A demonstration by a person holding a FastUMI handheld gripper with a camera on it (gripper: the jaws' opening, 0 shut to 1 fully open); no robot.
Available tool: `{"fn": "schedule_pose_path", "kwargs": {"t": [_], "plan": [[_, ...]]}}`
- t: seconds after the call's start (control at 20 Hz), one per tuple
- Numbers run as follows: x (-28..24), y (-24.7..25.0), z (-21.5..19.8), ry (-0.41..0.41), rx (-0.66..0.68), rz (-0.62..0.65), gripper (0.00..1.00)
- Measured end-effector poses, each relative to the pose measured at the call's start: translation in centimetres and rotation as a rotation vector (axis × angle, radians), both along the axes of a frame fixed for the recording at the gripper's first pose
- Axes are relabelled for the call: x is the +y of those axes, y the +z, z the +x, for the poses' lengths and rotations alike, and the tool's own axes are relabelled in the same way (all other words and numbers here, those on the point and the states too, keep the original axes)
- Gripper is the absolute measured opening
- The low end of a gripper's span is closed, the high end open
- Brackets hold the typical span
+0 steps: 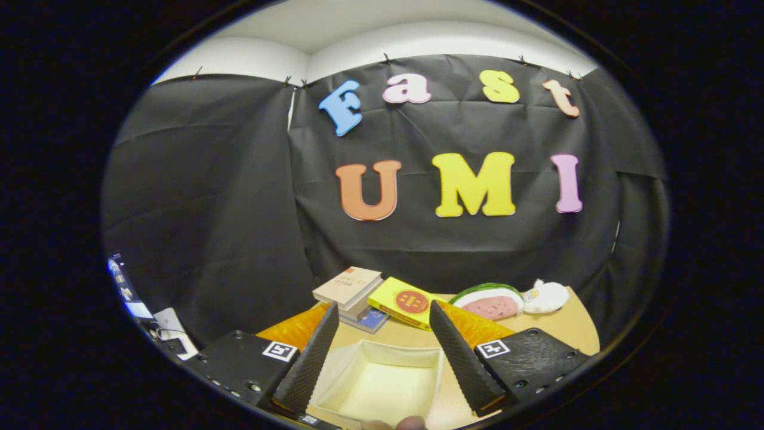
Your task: Open the storage box then place both shoes into the box .Put the left shoe in first, then the right shoe, with the right side of both shoes facing outward in a uniform manner.
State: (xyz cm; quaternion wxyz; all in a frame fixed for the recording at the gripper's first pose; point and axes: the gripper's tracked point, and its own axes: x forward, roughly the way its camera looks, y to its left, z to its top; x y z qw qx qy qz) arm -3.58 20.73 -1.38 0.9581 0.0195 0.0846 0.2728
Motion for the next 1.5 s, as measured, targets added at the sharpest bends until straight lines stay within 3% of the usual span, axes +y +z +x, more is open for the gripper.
{"fn": "schedule_pose_path", "kwargs": {"t": [0.3,0.55,1.05,1.5], "plan": [[-13.1,-3.6,3.4,-0.145,0.036,-0.010,0.93],[-22.0,-11.3,6.2,-0.239,0.163,-0.034,0.93],[-22.6,-30.3,9.3,-0.072,0.539,-0.184,0.93],[-21.8,-37.5,11.9,-0.028,0.774,-0.247,0.93]]}}
